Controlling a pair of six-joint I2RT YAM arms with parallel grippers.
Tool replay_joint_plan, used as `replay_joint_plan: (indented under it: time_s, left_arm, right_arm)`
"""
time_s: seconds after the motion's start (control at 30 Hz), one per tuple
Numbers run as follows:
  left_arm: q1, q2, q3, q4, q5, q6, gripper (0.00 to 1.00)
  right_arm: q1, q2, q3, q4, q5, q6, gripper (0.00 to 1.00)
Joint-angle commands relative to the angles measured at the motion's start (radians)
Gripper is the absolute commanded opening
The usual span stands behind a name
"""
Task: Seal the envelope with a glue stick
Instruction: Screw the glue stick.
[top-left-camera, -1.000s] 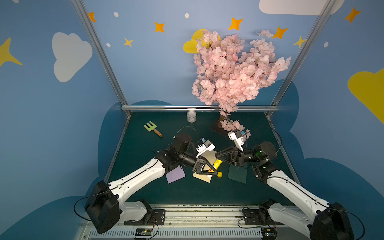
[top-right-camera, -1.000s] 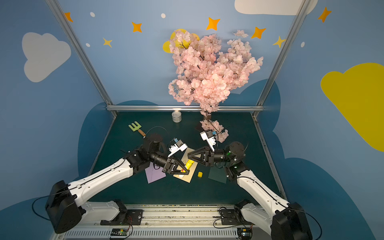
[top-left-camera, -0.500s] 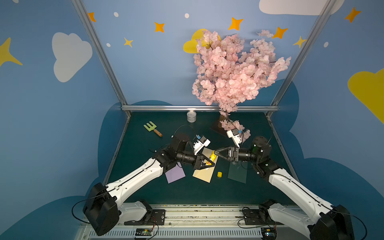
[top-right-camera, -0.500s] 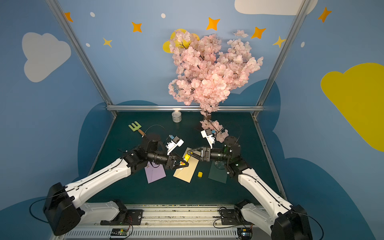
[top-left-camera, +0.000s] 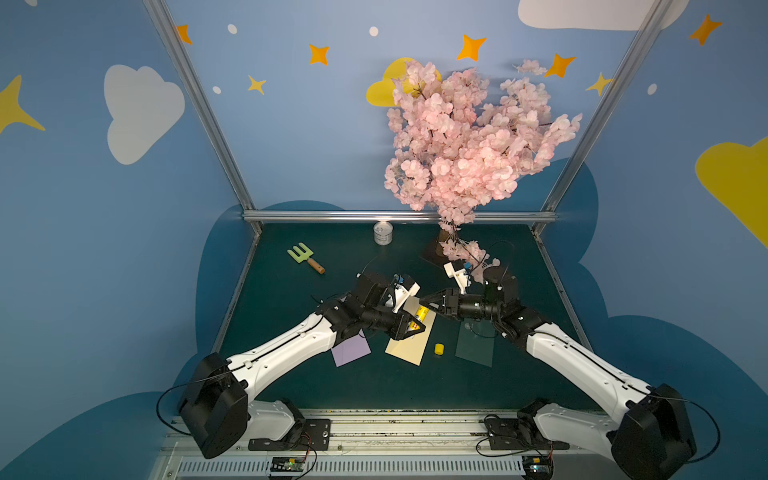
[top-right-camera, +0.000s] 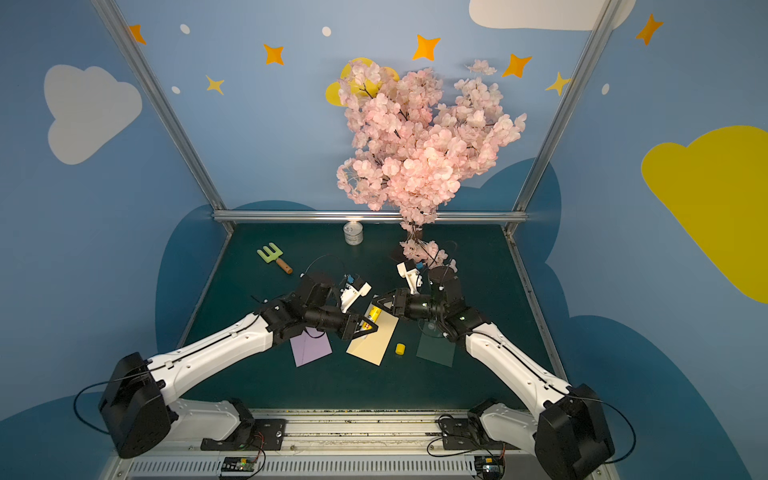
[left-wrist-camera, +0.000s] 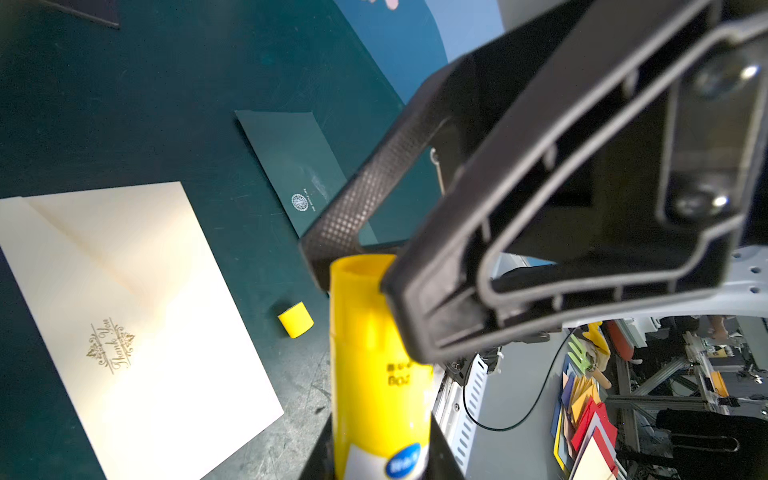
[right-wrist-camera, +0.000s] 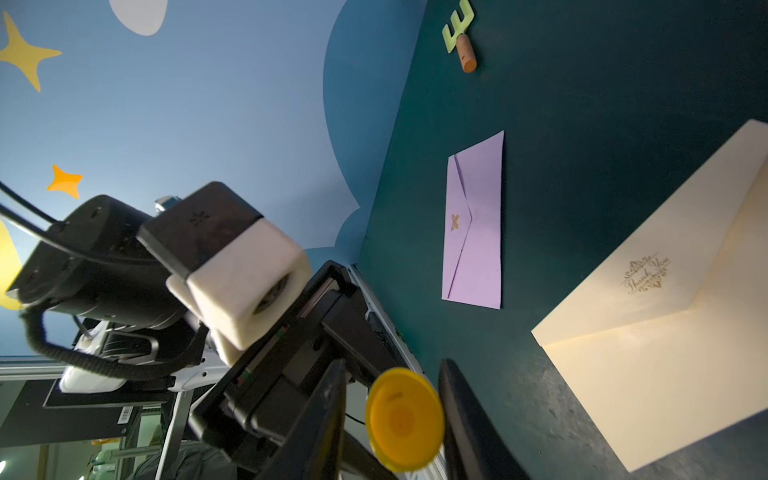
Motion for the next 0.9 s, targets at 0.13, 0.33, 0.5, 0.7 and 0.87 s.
replay_joint_plan:
  time_s: [0.13, 0.33, 0.5, 0.7, 0.87]
  left_arm:
    - [-0.009, 0.016, 0.041, -0.022, -0.032, 0.009, 0.03]
    - [-0.006, -0.008, 0.02, 0.008, 0.004, -0.002, 0.02]
    - [0.023, -0.043, -0.003, 0.081, 0.171, -0.04, 0.02]
    - [0.038, -0.07, 0.001, 0.147, 0.363, -0.092, 0.03]
    - [0.05, -0.097, -0.014, 0.174, 0.429, -0.118, 0.02]
  right_arm:
    - [0.01, 0.011, 0.016, -0.003, 0.026, -0.011, 0.24]
    - [0.004, -0.005, -0.007, 0.061, -0.014, -0.014, 0.14]
    - [-0.013, -0.058, -0.091, 0.312, -0.146, -0.023, 0.07]
    - [-0.013, -0.076, -0.164, 0.614, -0.3, 0.048, 0.03]
    - [-0.018, -0.053, -0.194, 0.808, -0.38, 0.123, 0.03]
